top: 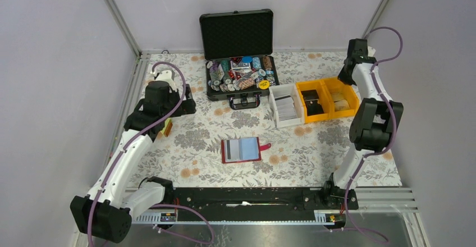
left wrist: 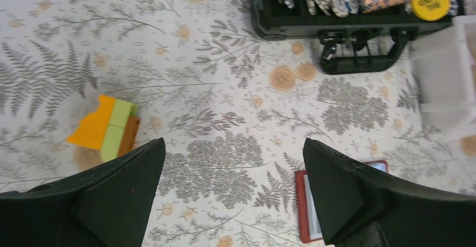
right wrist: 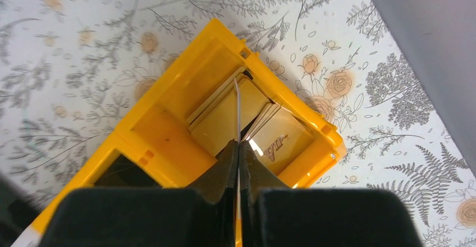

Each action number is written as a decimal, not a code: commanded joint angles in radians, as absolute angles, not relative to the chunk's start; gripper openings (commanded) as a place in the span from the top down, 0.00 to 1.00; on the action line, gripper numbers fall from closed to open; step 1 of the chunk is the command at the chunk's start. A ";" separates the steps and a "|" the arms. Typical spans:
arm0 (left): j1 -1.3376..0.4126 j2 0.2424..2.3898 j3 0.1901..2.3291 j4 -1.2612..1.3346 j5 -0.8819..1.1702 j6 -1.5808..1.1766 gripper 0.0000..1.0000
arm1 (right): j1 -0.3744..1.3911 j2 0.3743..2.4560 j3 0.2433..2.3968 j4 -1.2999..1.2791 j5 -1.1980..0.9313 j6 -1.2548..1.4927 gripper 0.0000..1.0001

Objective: Put the credit cards into the card holder
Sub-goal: Pick up the credit card from the storage box, then insert the credit card into the card holder.

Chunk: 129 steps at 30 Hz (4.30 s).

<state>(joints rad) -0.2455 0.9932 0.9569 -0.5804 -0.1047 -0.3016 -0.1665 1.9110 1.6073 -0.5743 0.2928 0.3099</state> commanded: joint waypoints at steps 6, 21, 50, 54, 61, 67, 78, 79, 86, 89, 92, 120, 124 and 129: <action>-0.296 0.993 1.017 -0.443 0.139 -0.463 0.01 | -0.163 1.651 1.579 -0.520 0.129 0.284 1.00; -0.421 0.969 0.901 0.117 0.543 -0.843 0.01 | 0.232 1.292 1.249 -0.129 -0.471 0.454 1.00; -0.495 0.963 0.848 0.468 0.691 -0.951 0.42 | 0.382 1.268 1.164 0.535 -1.000 1.012 1.00; -0.500 0.976 0.845 0.479 0.689 -0.951 0.46 | 0.382 1.275 1.163 0.531 -1.014 1.020 1.00; -0.506 0.990 0.843 0.482 0.683 -0.953 0.51 | 0.383 1.275 1.147 0.580 -1.040 1.065 1.00; -0.510 0.987 0.841 0.491 0.684 -0.955 0.52 | 0.384 1.277 1.142 0.564 -1.048 1.060 1.00; -0.516 0.995 0.841 0.504 0.673 -0.964 0.54 | 0.391 1.273 1.141 0.548 -1.058 1.053 1.00; -0.517 0.996 0.841 0.505 0.673 -0.964 0.54 | 0.391 1.273 1.141 0.544 -1.058 1.050 1.00; -0.518 1.002 0.842 0.512 0.673 -0.968 0.55 | 0.398 1.273 1.138 0.537 -1.064 1.046 1.00; -0.518 1.005 0.842 0.518 0.673 -0.971 0.55 | 0.400 1.275 1.139 0.537 -1.067 1.044 1.00; -0.519 1.010 0.841 0.521 0.672 -0.972 0.57 | 0.403 1.275 1.140 0.539 -1.068 1.046 1.00; -0.520 0.999 0.795 0.559 0.682 -0.975 0.58 | 0.404 1.285 1.133 0.640 -1.082 1.141 1.00; -0.520 0.994 0.788 0.575 0.686 -0.976 0.58 | 0.404 1.284 1.133 0.640 -1.081 1.142 1.00; -0.520 1.000 0.791 0.631 0.707 -1.008 0.58 | 0.404 1.288 1.134 0.561 -1.063 1.083 1.00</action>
<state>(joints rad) -0.5163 1.0138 0.7914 0.5407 0.6758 -0.9878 0.3931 1.2930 1.1233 0.5720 -1.0599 1.1194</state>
